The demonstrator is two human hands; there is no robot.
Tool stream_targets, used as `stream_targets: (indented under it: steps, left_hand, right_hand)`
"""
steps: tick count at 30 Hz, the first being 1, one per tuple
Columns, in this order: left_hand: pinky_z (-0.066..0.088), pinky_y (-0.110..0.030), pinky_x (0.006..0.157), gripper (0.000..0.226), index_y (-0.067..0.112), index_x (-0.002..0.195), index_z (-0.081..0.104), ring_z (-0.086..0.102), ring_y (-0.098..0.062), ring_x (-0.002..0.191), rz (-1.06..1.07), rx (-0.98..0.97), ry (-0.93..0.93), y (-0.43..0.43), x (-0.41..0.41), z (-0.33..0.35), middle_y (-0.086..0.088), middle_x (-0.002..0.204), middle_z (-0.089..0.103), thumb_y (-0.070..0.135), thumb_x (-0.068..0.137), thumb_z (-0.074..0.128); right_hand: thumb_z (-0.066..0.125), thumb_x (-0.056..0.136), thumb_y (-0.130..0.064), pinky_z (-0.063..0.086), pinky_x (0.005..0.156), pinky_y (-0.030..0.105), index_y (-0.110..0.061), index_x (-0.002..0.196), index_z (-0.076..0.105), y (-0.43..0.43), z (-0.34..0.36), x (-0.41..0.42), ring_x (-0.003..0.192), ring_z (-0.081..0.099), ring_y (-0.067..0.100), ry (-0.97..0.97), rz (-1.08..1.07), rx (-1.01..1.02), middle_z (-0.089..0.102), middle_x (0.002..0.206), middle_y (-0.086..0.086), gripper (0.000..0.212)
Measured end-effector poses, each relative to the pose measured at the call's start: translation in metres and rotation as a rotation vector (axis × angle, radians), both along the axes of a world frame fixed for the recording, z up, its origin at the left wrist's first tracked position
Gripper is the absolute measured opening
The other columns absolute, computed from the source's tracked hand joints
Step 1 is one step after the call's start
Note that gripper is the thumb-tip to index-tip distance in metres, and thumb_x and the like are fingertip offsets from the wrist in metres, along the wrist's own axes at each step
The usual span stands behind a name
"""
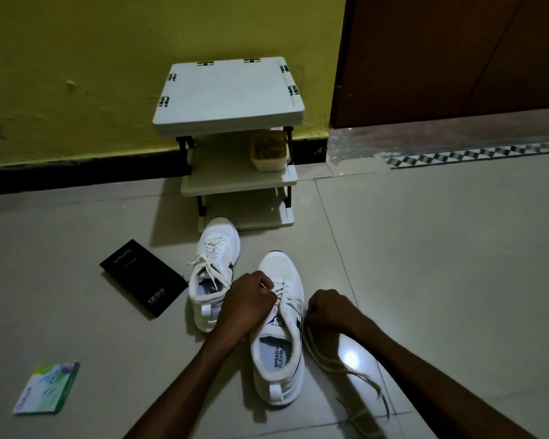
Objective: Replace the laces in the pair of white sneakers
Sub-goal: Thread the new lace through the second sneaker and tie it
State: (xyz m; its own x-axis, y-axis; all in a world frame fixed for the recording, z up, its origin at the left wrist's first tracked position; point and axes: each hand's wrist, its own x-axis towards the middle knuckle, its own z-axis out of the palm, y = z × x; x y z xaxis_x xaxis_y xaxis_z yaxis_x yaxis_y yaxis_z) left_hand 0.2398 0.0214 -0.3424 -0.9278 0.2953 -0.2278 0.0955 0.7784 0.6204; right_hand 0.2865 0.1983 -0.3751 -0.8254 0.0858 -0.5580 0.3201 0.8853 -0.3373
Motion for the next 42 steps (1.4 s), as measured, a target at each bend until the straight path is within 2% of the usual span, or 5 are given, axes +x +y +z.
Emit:
stream_targets:
  steps: [8,13,28,38,42]
  left_hand:
    - [0.041,-0.003,0.073,0.039,0.024,0.119,0.062,0.057,-0.006,0.092,-0.276,0.203,-0.019,0.015,0.0,0.01,0.009,0.107,0.059,0.011,0.083,0.068]
    - [0.049,-0.033,0.075,0.013,0.016,0.094,0.069,0.057,-0.017,0.078,-0.301,0.099,0.136,0.032,-0.002,0.015,0.0,0.087,0.064,0.013,0.083,0.062]
    - [0.053,-0.019,0.064,0.021,0.018,0.097,0.068,0.069,-0.011,0.071,0.103,0.514,0.003,0.024,-0.019,0.057,0.001,0.089,0.069,0.007,0.08,0.074]
    - [0.05,-0.034,0.091,0.039,0.018,0.114,0.064,0.066,-0.015,0.102,-0.066,0.635,-0.449,0.014,-0.002,0.045,-0.001,0.108,0.071,0.043,0.103,0.036]
    - [0.047,-0.032,0.072,0.038,0.013,0.082,0.06,0.055,-0.018,0.067,-0.13,0.685,-0.48,0.005,0.002,0.036,0.0,0.067,0.06,0.032,0.105,0.037]
  right_hand:
    - [0.053,0.09,-0.026,0.047,0.067,0.026,-0.006,0.079,0.068,0.004,0.096,-0.007,0.066,0.062,0.014,0.076,-0.423,-0.561,0.073,0.073,0.003,0.027]
    - [0.066,0.084,-0.021,0.038,0.054,0.022,-0.01,0.069,0.068,0.001,0.121,-0.006,0.055,0.048,0.011,0.089,-0.289,-0.517,0.061,0.06,0.001,0.018]
    - [0.072,0.078,-0.016,0.06,0.076,0.037,-0.016,0.08,0.075,0.0,0.106,0.0,0.072,0.072,0.018,0.083,0.243,0.026,0.074,0.075,0.003,0.004]
    - [0.048,0.101,-0.02,0.058,0.08,0.029,0.003,0.102,0.067,-0.006,0.113,-0.015,0.087,0.072,0.025,0.427,-0.576,-1.129,0.073,0.093,0.018,0.03]
    - [0.044,0.102,-0.017,0.058,0.084,0.03,0.008,0.109,0.062,-0.009,0.112,-0.023,0.092,0.071,0.026,0.475,-0.732,-1.366,0.069,0.102,0.023,0.032]
